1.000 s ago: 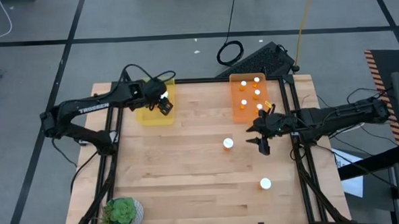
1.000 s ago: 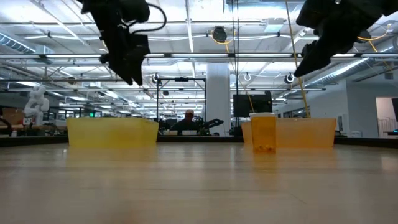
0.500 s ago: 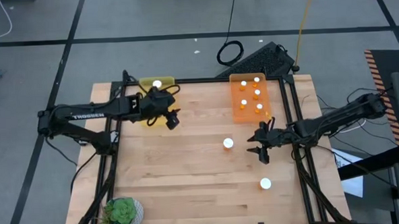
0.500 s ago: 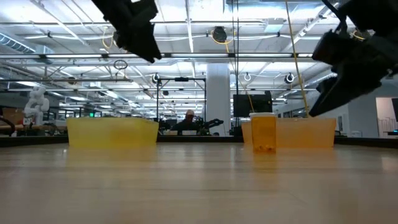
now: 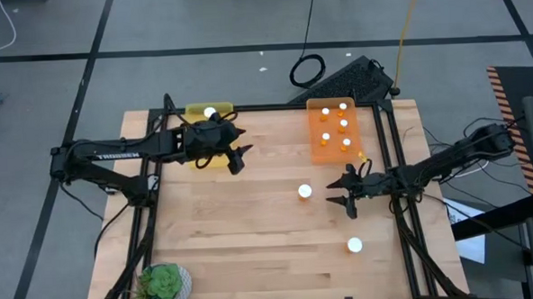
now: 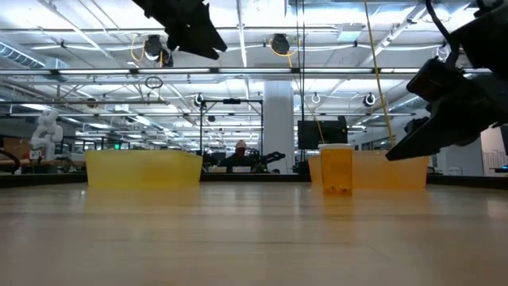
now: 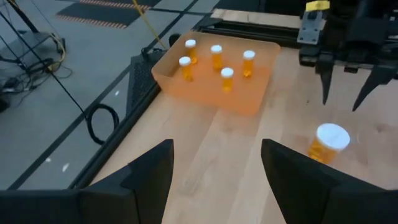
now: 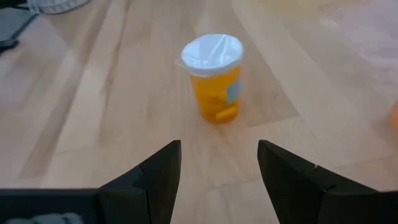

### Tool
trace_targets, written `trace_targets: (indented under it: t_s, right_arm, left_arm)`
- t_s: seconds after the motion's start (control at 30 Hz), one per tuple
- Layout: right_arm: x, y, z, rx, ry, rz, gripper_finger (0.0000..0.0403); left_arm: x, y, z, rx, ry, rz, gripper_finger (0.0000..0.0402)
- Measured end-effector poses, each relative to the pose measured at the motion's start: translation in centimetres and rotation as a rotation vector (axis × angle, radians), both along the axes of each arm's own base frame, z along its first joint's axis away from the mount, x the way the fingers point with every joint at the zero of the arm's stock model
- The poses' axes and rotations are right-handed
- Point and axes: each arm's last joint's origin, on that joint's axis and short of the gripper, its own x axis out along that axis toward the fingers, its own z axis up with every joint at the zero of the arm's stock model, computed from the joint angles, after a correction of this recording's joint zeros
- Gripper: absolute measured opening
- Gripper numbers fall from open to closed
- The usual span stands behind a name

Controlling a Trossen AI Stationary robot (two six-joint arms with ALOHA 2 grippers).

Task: Pick and place medicine bottles into bin by pill shape (circle, oval)
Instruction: Put the large orange pill bottle into the yellow bin

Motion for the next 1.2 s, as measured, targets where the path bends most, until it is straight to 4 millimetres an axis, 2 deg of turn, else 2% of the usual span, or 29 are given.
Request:
trace_targets:
  t_s: [0.3, 0.6, 0.77, 0.97, 1.2]
  right_arm:
    - [1.3, 0.0, -1.4, -0.036, 0.039, -0.019, 0.0208]
    - [5.2, 0.7, -2.9, -0.137, 0.144, 0.004, 0.0233]
    - [6.6, 0.5, -3.7, -0.108, 0.069, -0.030, 0.0251]
    - [7.1, 0.5, -5.1, -0.066, 0.031, -0.065, 0.0253]
    - [8.7, 0.8, -6.4, -0.091, 0.018, -0.048, 0.0232]
  left_arm:
    - [0.1, 0.0, 0.1, 0.015, 0.000, -0.028, 0.0243]
    - [0.1, -0.1, 0.0, 0.027, 0.009, -0.040, 0.0243]
    - [0.1, -0.5, 0.0, 0.029, 0.011, -0.055, 0.0243]
    - [0.1, -0.6, 0.0, 0.028, 0.011, -0.060, 0.0243]
    - [0.2, -0.6, 0.1, 0.030, 0.000, -0.059, 0.0243]
